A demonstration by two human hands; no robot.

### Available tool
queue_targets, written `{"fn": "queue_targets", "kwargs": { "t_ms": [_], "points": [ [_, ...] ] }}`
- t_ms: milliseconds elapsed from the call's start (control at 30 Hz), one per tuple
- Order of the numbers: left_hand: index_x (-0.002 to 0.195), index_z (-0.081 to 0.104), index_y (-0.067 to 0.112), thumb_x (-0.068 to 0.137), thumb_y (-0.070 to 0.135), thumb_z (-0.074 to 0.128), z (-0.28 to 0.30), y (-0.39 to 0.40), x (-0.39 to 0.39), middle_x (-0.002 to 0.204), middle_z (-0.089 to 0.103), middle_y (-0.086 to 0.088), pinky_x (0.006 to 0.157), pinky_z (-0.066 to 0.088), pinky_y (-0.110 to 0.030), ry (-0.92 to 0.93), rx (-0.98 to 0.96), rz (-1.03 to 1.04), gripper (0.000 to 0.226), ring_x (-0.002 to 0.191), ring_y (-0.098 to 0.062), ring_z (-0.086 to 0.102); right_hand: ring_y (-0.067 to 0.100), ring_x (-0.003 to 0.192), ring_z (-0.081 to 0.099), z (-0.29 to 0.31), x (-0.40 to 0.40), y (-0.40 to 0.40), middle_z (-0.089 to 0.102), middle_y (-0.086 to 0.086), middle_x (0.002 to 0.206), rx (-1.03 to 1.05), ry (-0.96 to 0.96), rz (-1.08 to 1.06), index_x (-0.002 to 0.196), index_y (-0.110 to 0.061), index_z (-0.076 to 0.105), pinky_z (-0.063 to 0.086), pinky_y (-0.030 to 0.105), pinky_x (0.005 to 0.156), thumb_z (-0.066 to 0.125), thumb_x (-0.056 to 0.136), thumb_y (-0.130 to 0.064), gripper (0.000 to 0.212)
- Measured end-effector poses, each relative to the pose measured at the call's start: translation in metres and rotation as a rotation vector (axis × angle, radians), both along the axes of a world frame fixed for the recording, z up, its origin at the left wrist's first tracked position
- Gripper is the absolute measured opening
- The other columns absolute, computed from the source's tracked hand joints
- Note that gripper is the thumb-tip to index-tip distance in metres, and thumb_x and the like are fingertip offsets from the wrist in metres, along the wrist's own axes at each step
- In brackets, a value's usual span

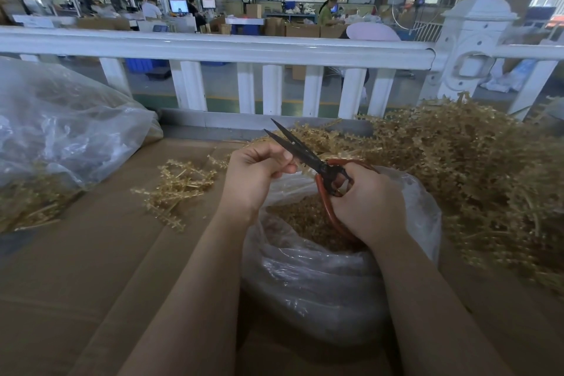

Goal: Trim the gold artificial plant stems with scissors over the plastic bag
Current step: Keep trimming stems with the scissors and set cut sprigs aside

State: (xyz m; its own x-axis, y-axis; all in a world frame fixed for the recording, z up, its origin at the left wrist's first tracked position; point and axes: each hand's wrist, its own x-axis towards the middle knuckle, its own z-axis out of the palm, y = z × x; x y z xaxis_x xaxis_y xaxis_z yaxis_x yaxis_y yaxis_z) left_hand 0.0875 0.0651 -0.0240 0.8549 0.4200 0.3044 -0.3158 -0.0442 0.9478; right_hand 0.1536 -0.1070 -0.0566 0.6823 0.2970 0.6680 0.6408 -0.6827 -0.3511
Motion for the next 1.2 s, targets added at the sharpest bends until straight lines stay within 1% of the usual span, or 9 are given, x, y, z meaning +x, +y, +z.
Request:
{"fn": "queue_targets", "kwargs": {
  "t_ms": [200,300,433,500,633,867,967,1033,1200],
  "points": [
    [0.085,0.066,0.009,0.098,0.000,0.051,0.002,-0.003,0.000,0.077,0.074,0.001,0.072,0.051,-0.026,0.031,-0.046,-0.037,0.022,0.074,-0.013,0.071,0.000,0.047,0.044,0.001,-0.002,0.001,0.044,-0.013,0.049,0.003,0.005,0.015,0.061,-0.028,0.046,0.033,0.021,0.044,0.043,0.083,-0.068,0.045],
    [0.094,0.059,0.007,0.101,0.002,0.040,0.004,-0.004,0.003,0.089,0.074,-0.006,0.075,0.054,-0.034,0.042,-0.239,-0.049,0.021,0.078,-0.020,0.071,-0.004,0.049,0.045,0.002,-0.005,0.000,0.046,-0.017,0.051,0.003,0.033,0.037,0.063,-0.033,0.048,0.027,0.010,0.045,0.041,0.081,-0.071,0.043],
    [0.093,0.052,0.010,0.106,0.010,0.032,0.004,0.001,0.001,0.078,0.072,-0.003,0.069,0.057,-0.033,-0.001,-0.483,-0.069,0.023,0.075,-0.019,0.072,-0.002,0.057,0.054,0.003,-0.007,0.000,0.057,-0.015,0.058,0.094,0.102,0.114,0.070,-0.028,0.060,0.035,0.009,0.050,0.044,0.080,-0.069,0.046],
    [0.090,0.052,0.013,0.106,0.013,0.032,0.005,0.004,0.000,0.082,0.075,-0.004,0.070,0.058,-0.033,-0.016,-0.596,-0.101,0.026,0.084,-0.020,0.074,0.003,0.058,0.057,0.004,-0.008,0.000,0.060,-0.011,0.059,0.172,0.123,0.150,0.070,-0.023,0.063,0.040,0.011,0.053,0.052,0.082,-0.062,0.042],
    [0.087,0.052,0.016,0.107,0.016,0.033,0.005,0.008,0.001,0.105,0.076,-0.013,0.081,0.058,-0.036,-0.014,-0.685,-0.130,0.028,0.093,-0.020,0.074,0.011,0.061,0.062,0.005,-0.008,-0.001,0.064,-0.006,0.061,0.249,0.214,0.168,0.075,-0.017,0.068,0.055,0.037,0.059,0.074,0.086,-0.033,0.020],
    [0.106,0.054,0.015,0.109,0.016,0.031,0.006,0.010,0.003,0.104,0.076,-0.013,0.071,0.061,-0.033,-0.091,-0.930,-0.025,0.022,0.093,-0.021,0.075,0.008,0.062,0.061,0.006,-0.011,-0.002,0.062,-0.009,0.060,0.222,0.213,0.237,0.070,-0.025,0.064,0.050,0.025,0.056,0.064,0.084,-0.046,0.025],
    [0.118,0.056,0.014,0.108,0.015,0.033,0.004,0.019,0.000,0.097,0.077,-0.009,0.075,0.061,-0.034,-0.155,-1.100,0.035,0.026,0.087,-0.018,0.075,0.012,0.062,0.062,0.005,-0.008,-0.002,0.064,-0.003,0.062,0.274,0.277,0.219,0.074,-0.016,0.067,0.056,0.039,0.060,0.072,0.086,-0.032,0.021],
    [0.106,0.059,0.012,0.108,0.016,0.034,0.003,0.022,-0.001,0.089,0.077,-0.005,0.070,0.061,-0.032,-0.163,-1.091,0.036,0.026,0.078,-0.014,0.075,0.018,0.062,0.063,0.006,-0.006,-0.003,0.065,-0.002,0.063,0.341,0.349,0.242,0.076,-0.013,0.067,0.056,0.043,0.061,0.075,0.087,-0.022,0.017],
    [0.097,0.052,0.014,0.108,0.015,0.033,0.005,0.014,0.003,0.081,0.074,-0.003,0.071,0.060,-0.031,-0.146,-0.909,0.041,0.022,0.071,-0.014,0.070,-0.005,0.051,0.055,0.009,-0.007,-0.003,0.062,-0.017,0.056,0.534,0.473,0.365,0.076,-0.027,0.065,0.042,0.010,0.050,0.074,0.090,-0.012,0.022]
  ]
}}
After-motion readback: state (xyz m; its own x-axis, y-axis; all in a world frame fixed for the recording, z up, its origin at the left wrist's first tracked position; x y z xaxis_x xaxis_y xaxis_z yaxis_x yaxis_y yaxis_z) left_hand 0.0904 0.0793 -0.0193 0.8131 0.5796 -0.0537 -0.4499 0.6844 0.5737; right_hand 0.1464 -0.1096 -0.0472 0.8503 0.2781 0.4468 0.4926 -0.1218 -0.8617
